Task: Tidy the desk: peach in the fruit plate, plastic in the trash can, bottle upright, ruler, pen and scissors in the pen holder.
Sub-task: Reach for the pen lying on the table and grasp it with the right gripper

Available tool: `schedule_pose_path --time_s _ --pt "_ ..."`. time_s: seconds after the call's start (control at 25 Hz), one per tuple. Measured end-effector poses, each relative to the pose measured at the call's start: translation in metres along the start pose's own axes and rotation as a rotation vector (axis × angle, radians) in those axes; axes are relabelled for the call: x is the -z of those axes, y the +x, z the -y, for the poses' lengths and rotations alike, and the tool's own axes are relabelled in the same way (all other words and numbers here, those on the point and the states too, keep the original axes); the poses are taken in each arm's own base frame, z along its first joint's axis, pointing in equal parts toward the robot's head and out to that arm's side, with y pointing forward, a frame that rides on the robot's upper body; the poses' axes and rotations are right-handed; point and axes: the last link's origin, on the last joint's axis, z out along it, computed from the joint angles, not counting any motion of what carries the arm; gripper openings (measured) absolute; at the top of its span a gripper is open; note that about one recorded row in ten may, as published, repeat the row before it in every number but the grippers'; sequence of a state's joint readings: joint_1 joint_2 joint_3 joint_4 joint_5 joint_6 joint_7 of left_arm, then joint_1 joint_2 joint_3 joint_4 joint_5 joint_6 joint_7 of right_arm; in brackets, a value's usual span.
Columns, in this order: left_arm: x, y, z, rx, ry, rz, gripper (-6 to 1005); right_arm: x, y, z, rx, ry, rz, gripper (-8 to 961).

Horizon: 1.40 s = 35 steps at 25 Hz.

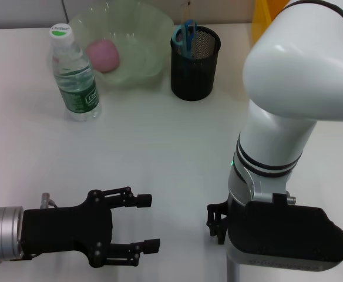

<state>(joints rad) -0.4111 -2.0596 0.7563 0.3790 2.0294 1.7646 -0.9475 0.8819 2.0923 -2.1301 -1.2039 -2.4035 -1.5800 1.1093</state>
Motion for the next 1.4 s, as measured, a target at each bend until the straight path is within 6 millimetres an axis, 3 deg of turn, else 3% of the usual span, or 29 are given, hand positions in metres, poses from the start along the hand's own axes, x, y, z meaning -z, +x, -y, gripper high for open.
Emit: schedule_pose_path --time_s 1.4 --pt "-0.0003 -0.0012 -0.0020 0.010 -0.012 0.005 786 -0.0016 -0.0021 -0.0007 0.011 -0.002 -0.014 344"
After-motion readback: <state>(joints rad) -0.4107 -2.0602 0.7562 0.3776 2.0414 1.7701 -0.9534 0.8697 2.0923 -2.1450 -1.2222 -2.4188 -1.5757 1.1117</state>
